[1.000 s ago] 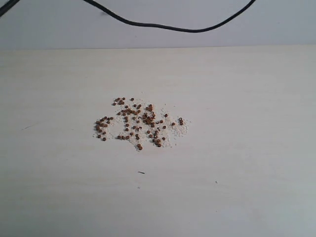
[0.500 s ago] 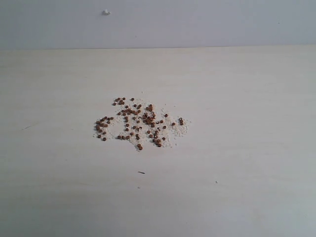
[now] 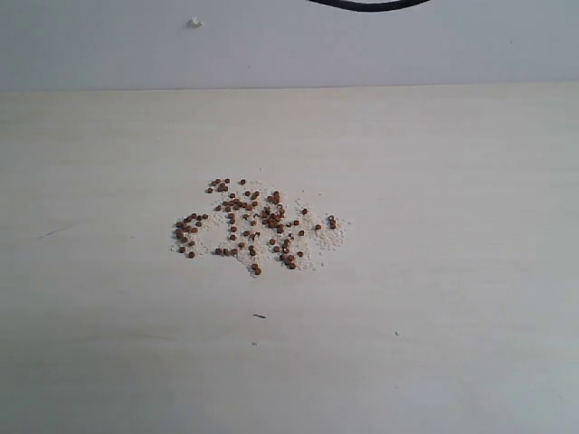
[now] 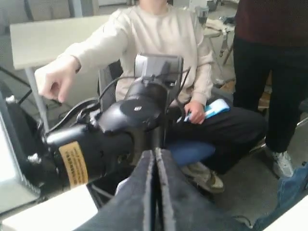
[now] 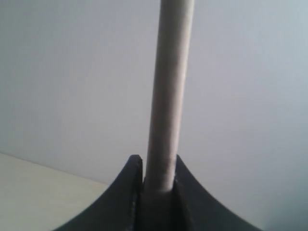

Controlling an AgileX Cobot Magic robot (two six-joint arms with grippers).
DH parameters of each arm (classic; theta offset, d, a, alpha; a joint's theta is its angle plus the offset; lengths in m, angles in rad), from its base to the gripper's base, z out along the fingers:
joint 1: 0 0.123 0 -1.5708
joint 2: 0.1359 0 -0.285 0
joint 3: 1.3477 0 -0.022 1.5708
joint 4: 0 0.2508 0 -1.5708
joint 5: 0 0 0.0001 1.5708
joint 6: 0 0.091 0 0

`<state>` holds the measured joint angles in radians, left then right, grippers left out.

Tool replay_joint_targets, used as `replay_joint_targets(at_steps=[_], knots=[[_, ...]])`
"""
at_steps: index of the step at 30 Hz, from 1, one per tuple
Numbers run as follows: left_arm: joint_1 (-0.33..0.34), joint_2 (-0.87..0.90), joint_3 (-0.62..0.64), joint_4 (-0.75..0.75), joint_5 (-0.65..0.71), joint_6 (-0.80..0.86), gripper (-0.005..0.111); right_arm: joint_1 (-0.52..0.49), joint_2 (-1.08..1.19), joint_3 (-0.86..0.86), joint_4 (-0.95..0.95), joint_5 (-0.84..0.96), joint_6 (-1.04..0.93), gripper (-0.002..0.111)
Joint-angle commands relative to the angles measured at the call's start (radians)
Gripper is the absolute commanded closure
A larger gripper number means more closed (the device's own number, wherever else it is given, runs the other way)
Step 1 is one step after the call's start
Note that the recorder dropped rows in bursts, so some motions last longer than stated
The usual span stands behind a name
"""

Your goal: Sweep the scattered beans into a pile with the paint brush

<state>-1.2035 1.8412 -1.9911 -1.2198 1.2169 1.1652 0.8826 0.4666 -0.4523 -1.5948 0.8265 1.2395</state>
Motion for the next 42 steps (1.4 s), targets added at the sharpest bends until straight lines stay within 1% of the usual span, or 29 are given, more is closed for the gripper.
replay_joint_targets(at_steps=[1,4,6,9,12,16,20,24,25,27,28,29,30,31,32,33,34,35,36,38,39,40,41,42], knots=[[0.019,-0.037,0.001,0.257,-0.068,-0.164,0.107,0.002,0.065,-0.004,-0.091,0.035,0.083,0.108],[0.038,-0.066,0.018,0.462,-0.143,-0.307,0.107,0.002,0.102,-0.004,-0.130,0.039,0.152,0.108],[0.048,-0.085,0.045,0.537,-0.184,-0.363,0.107,0.002,0.127,-0.004,-0.150,0.041,0.220,0.108],[0.059,-0.126,0.113,0.609,-0.290,-0.416,0.107,0.002,0.179,-0.004,-0.150,0.041,0.283,0.108],[0.059,-0.180,0.215,0.741,-0.468,-0.538,0.107,0.002,0.231,-0.021,-0.150,0.041,0.299,0.108],[0.059,-0.271,0.381,0.979,-0.704,-0.757,0.107,0.002,0.295,-0.043,-0.150,0.041,0.338,0.108],[0.064,-0.385,0.577,1.102,-0.875,-0.872,0.107,0.002,0.345,-0.061,-0.150,0.070,0.373,0.108],[0.104,-0.500,0.797,1.107,-1.069,-0.927,0.107,0.002,0.366,-0.066,-0.150,0.094,0.433,0.108],[0.126,-0.539,0.870,1.107,-1.124,-0.940,0.107,0.002,0.367,-0.066,-0.150,0.090,0.435,0.108],[0.165,-0.591,0.965,1.105,-1.223,-0.966,0.107,0.002,0.367,-0.066,-0.150,0.088,0.435,0.108],[0.190,-0.628,1.036,1.098,-1.291,-0.979,0.107,0.002,0.367,-0.066,-0.150,0.088,0.435,0.108],[0.235,-0.681,1.137,1.066,-1.375,-0.989,0.107,0.002,0.367,-0.066,-0.150,0.080,0.431,0.108],[0.266,-0.706,1.189,1.039,-1.438,-0.986,0.107,0.002,0.367,-0.066,-0.150,0.072,0.429,0.108],[0.313,-0.749,1.281,1.003,-1.508,-0.986,0.107,0.002,0.367,-0.066,-0.150,0.059,0.429,0.108],[0.340,-0.765,1.320,0.990,-1.537,-0.984,0.107,0.002,0.367,-0.066,-0.150,0.057,0.429,0.108],[0.387,-0.784,1.378,0.961,-1.567,-0.965,0.107,0.002,0.367,-0.066,-0.150,0.057,0.429,0.108],[0.412,-0.788,1.406,0.943,-1.579,-0.948,0.107,0.002,0.367,-0.066,-0.150,0.057,0.429,0.108],[0.459,-0.788,1.449,0.904,-1.604,-0.918,0.107,0.002,0.368,-0.066,-0.150,0.057,0.433,0.108],[0.482,-0.788,1.469,0.885,-1.615,-0.902,0.107,0.002,0.372,-0.066,-0.150,0.057,0.433,0.108],[0.563,-0.788,1.530,0.837,-1.664,-0.884,0.107,0.002,0.403,-0.066,-0.150,0.049,0.433,0.108],[0.584,-0.788,1.545,0.834,-1.678,-0.884,0.107,0.002,0.413,-0.066,-0.150,0.039,0.433,0.108],[0.619,-0.788,1.571,0.797,-1.707,-0.884,0.107,0.002,0.430,-0.066,-0.150,0.025,0.433,0.108],[0.638,-0.788,1.596,0.757,-1.732,-0.884,0.107,0.002,0.443,-0.066,-0.150,0.018,0.433,0.108],[0.671,-0.795,1.649,0.687,-1.799,-0.886,0.107,0.002,0.460,-0.066,-0.150,0.020,0.433,0.108]])
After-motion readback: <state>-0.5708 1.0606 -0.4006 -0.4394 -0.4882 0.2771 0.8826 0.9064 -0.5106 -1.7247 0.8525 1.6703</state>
